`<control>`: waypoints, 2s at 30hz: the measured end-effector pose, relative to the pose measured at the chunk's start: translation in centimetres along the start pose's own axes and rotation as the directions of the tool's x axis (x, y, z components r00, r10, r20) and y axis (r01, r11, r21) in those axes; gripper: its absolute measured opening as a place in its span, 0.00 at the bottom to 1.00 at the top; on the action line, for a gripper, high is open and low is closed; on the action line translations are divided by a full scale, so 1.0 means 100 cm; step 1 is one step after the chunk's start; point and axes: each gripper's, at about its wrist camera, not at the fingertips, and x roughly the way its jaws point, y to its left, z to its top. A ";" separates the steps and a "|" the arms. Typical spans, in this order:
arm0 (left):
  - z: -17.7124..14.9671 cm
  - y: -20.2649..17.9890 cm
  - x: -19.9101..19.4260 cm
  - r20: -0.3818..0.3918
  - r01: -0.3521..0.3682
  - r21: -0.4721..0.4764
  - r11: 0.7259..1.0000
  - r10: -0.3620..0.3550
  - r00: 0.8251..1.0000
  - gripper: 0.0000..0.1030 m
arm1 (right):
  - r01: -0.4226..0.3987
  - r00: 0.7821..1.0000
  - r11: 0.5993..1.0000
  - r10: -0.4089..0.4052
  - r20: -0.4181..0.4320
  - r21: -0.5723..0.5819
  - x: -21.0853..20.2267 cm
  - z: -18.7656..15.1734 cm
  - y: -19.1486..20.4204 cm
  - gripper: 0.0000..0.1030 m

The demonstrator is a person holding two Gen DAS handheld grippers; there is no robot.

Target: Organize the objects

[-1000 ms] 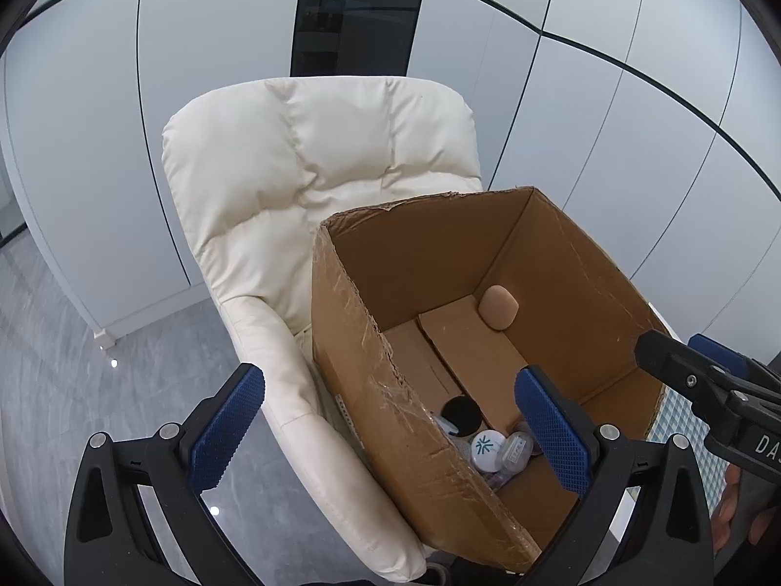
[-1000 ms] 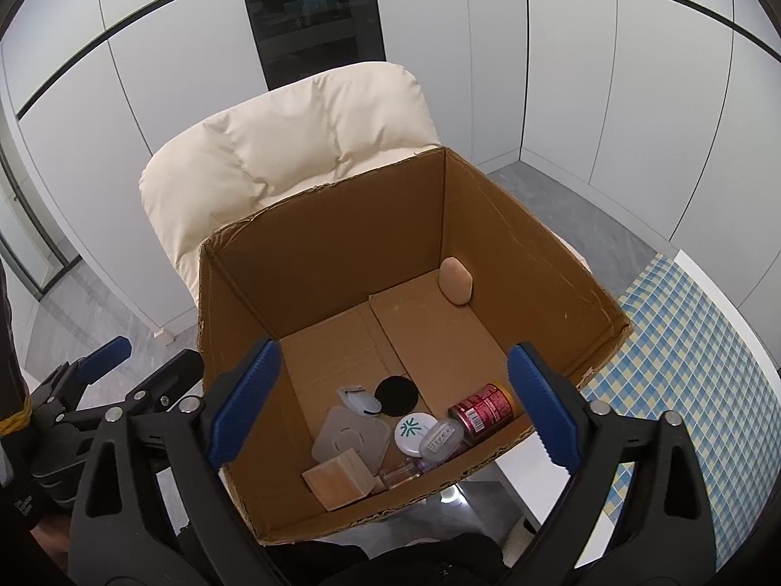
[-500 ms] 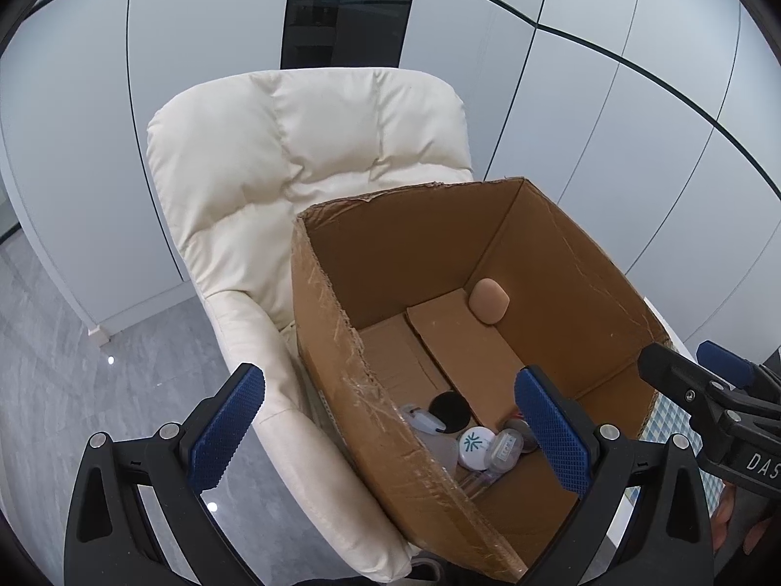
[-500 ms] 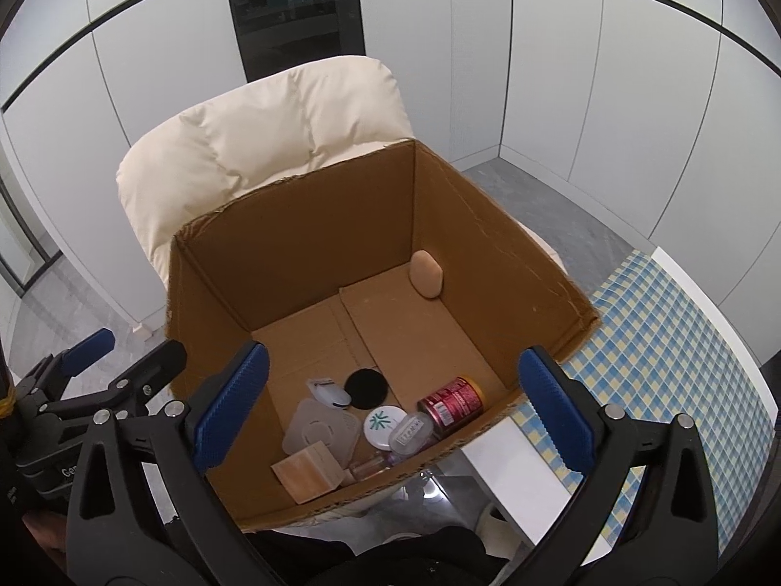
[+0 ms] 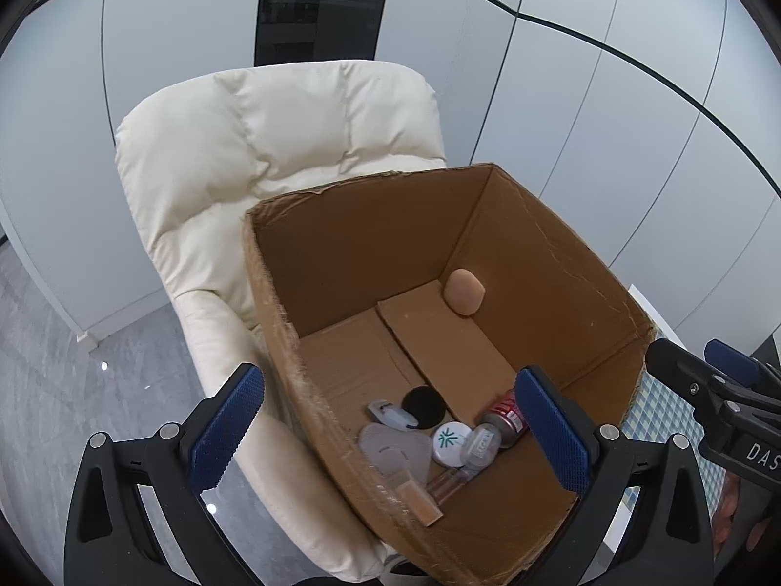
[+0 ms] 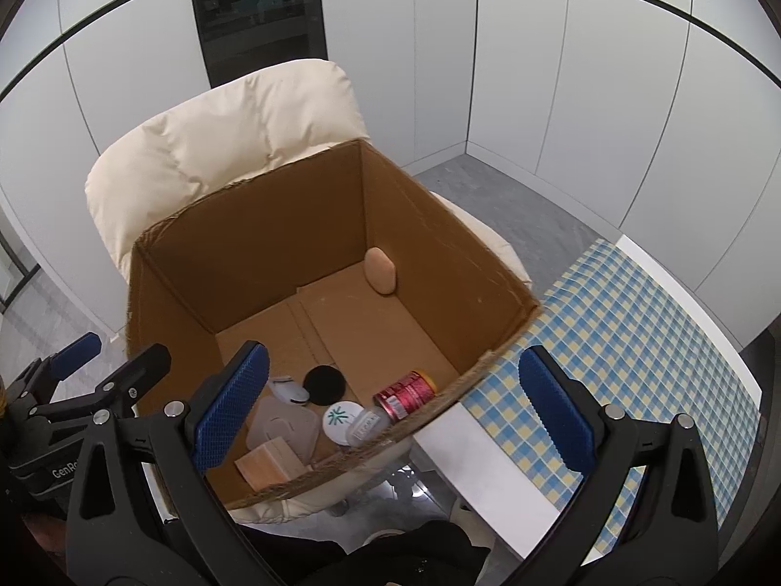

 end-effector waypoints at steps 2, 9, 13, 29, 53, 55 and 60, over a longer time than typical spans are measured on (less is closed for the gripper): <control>0.000 -0.005 0.001 0.000 0.005 0.006 1.000 -0.005 1.000 0.99 | 0.011 1.000 1.000 -0.011 -0.002 0.001 0.000 -0.001 -0.004 1.00; -0.002 -0.023 0.004 -0.007 0.031 0.030 0.999 -0.030 1.000 0.99 | 0.067 0.998 0.998 -0.067 -0.016 0.003 0.000 -0.007 -0.022 1.00; -0.002 -0.035 0.005 -0.006 0.048 0.046 0.998 -0.048 0.999 0.99 | 0.076 0.997 0.997 -0.076 -0.020 0.008 -0.001 -0.008 -0.031 1.00; -0.007 -0.077 0.009 -0.020 0.089 0.113 0.990 -0.087 0.996 0.99 | 0.126 0.992 0.991 -0.125 -0.027 0.039 -0.009 -0.018 -0.065 1.00; -0.016 -0.132 0.015 -0.035 0.128 0.187 0.974 -0.123 0.992 0.99 | 0.200 0.979 0.977 -0.198 -0.041 0.070 -0.022 -0.032 -0.111 1.00; -0.016 -0.135 0.017 -0.043 0.134 0.184 0.974 -0.128 0.991 0.99 | 0.198 0.980 0.977 -0.195 -0.040 0.080 -0.024 -0.033 -0.115 1.00; -0.020 -0.146 0.018 -0.068 0.146 0.197 0.969 -0.135 0.988 0.99 | 0.202 0.979 0.975 -0.199 -0.037 0.097 -0.030 -0.036 -0.123 1.00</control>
